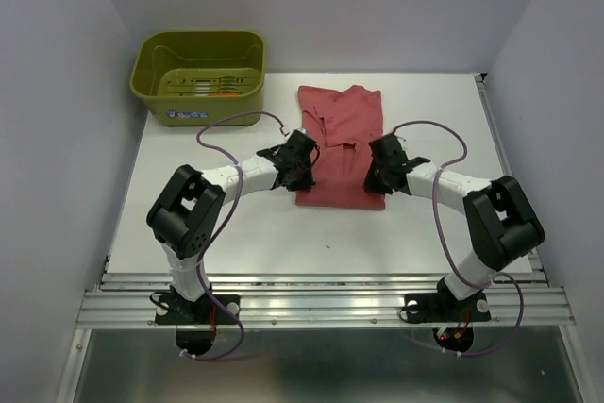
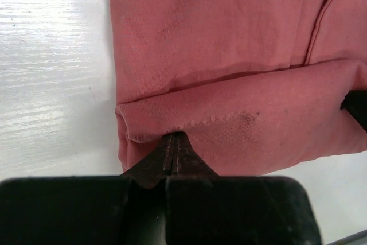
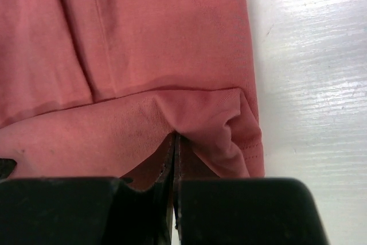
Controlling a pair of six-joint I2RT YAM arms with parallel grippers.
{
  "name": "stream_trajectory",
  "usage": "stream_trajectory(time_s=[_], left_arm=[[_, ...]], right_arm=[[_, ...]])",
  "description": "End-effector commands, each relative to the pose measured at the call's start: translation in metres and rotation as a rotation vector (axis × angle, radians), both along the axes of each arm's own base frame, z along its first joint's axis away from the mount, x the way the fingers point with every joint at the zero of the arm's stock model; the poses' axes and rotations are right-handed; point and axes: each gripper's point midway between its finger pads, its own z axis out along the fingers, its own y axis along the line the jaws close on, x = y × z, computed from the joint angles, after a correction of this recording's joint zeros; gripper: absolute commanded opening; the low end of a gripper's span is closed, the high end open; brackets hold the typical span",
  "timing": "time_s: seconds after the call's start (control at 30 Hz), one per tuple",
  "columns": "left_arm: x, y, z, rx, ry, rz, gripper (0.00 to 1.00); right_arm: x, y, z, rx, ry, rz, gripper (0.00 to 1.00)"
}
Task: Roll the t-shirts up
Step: Roll the T-shirt to the center of the board.
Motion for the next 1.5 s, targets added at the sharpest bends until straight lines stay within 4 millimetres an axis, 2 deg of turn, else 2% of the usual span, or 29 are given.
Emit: stream_trajectory(time_s=[0.0, 0.1, 0.13, 0.27, 0.3, 0.37, 0.5, 0.6, 0.67, 0.8, 0.9, 1.0, 1.13, 1.27, 1.3, 1.37, 1.4, 1.43, 1.47], left_arm=[[0.012, -0.001, 0.018, 0.009, -0.061, -0.003, 0.0], [0.016, 0.008, 0.026, 0.047, -0.09, 0.027, 0.0], [0.017, 0.012, 0.032, 0.056, -0.099, 0.036, 0.0], [0.023, 0.018, 0.068, 0.028, -0.196, 0.075, 0.0], [0.024, 0.017, 0.08, 0.006, -0.225, 0.068, 0.0], [0.022, 0.011, 0.091, -0.029, -0.236, 0.043, 0.0], [0.02, -0.001, 0.099, -0.066, -0.227, -0.005, 0.0], [0.017, -0.009, 0.089, -0.079, -0.195, -0.033, 0.0], [0.019, -0.008, 0.078, -0.058, -0.181, -0.027, 0.0], [0.028, 0.001, 0.046, 0.006, -0.157, -0.005, 0.0], [0.029, 0.003, 0.016, 0.053, -0.111, -0.011, 0.0], [0.029, 0.003, 0.001, 0.073, -0.087, -0.017, 0.0], [0.031, 0.007, 0.0, 0.095, -0.091, -0.009, 0.0], [0.034, 0.011, 0.023, 0.101, -0.115, 0.01, 0.0], [0.033, 0.013, 0.038, 0.088, -0.135, 0.018, 0.0], [0.03, 0.015, 0.056, 0.06, -0.162, 0.033, 0.0], [0.026, 0.018, 0.072, 0.034, -0.186, 0.044, 0.0], [0.024, 0.02, 0.078, 0.02, -0.195, 0.053, 0.0], [0.021, 0.022, 0.083, 0.008, -0.202, 0.062, 0.01]], right_arm=[[0.022, 0.001, 0.013, -0.014, -0.071, -0.002, 0.01], [0.02, 0.002, 0.027, 0.006, -0.091, 0.001, 0.01], [0.019, 0.005, 0.04, 0.032, -0.117, 0.01, 0.01], [0.016, 0.004, 0.068, 0.075, -0.203, 0.006, 0.01], [0.014, 0.001, 0.068, 0.069, -0.202, -0.004, 0.01], [0.013, -0.005, 0.063, 0.042, -0.198, -0.018, 0.01], [0.016, -0.014, 0.05, 0.024, -0.168, -0.044, 0.01], [0.019, -0.023, 0.04, -0.001, -0.146, -0.066, 0.01], [0.021, -0.028, 0.032, -0.033, -0.136, -0.079, 0.01], [0.021, -0.046, 0.005, -0.092, -0.079, -0.116, 0.01], [0.014, -0.047, -0.011, -0.101, -0.045, -0.11, 0.01], [0.007, -0.044, -0.02, -0.084, -0.017, -0.097, 0.01], [0.003, -0.045, -0.022, -0.085, -0.011, -0.094, 0.01], [0.003, -0.044, -0.001, -0.062, -0.049, -0.092, 0.01], [0.005, -0.041, 0.015, -0.039, -0.086, -0.089, 0.01], [0.004, -0.037, 0.03, -0.002, -0.11, -0.077, 0.01], [0.002, -0.036, 0.037, 0.012, -0.121, -0.077, 0.02], [0.001, -0.036, 0.049, 0.029, -0.147, -0.077, 0.02], [-0.003, -0.037, 0.051, 0.035, -0.151, -0.078, 0.03]])
